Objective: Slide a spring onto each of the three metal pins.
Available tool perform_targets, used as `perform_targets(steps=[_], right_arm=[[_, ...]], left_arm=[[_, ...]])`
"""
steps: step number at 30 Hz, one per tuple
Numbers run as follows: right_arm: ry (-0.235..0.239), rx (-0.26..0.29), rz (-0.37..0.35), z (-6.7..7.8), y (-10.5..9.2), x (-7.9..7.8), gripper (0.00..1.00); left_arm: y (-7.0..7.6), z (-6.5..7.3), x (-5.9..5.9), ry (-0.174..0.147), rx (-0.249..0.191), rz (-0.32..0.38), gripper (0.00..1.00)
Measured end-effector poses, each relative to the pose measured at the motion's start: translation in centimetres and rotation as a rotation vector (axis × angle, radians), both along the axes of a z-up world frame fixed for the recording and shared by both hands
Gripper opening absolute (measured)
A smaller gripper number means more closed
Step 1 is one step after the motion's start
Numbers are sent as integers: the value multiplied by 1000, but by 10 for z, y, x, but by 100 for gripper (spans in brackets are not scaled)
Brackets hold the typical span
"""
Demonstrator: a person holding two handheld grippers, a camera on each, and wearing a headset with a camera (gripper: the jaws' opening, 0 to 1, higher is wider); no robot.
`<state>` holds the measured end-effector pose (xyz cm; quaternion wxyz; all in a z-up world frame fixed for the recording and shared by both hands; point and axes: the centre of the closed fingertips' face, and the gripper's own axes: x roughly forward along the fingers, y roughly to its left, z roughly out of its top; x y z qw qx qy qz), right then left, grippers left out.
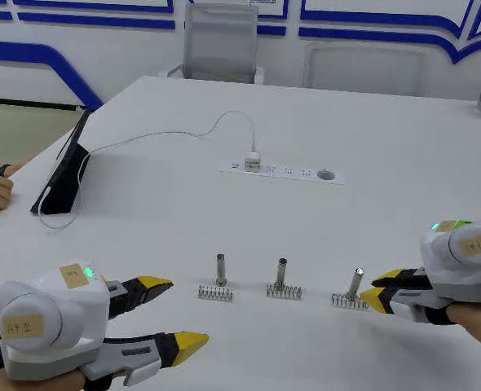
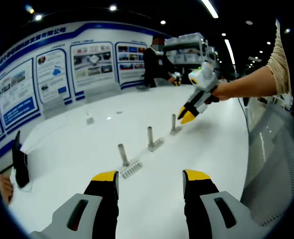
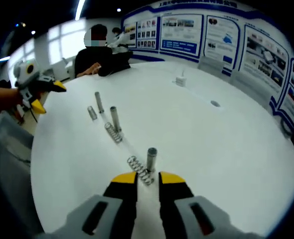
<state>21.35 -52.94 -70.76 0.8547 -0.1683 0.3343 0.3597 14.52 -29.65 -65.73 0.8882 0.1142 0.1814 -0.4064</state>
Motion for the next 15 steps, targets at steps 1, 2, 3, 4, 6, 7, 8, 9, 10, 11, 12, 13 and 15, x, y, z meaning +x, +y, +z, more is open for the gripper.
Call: perform_targets(steps=[1,2,3,4,6,7,8,9,10,11,12,13,15], right_arm=[[1,-7,6,-1,0,0,17],[2,-12,20,-3,1,0,17],[5,-15,30,-4,2,0,17],[9,-25,41,-6,2,0,17],[11,-36,64,-8,4,1,17],[14,-42,69,-9,4,1,17],[18,-48,74,-10,5,2,17],[19,-52,79,-11,5,2,17],[23,-53,86,-12,6,3,17],[27,-54,88,-12,6,3,17],[30,-57,92,-14,6,3,17],[33,-64,104,-15,7,3,17],[42,-71,115,-18,7,3,17]], left_arm=[[0,0,0,1,1,0,52],[0,0,0,1,1,0,52],[0,0,-1,2,1,0,52],[0,-1,-1,3,1,0,52],[0,-1,-2,4,2,0,52],[0,-1,-1,4,2,1,52],[0,-1,-2,4,2,2,52],[1,-1,-2,5,3,2,52],[1,-1,-2,5,3,3,52],[1,-1,-2,5,2,4,52],[1,-1,-2,6,2,4,52],[1,-2,-2,7,2,5,52],[1,-2,-2,9,2,6,52]])
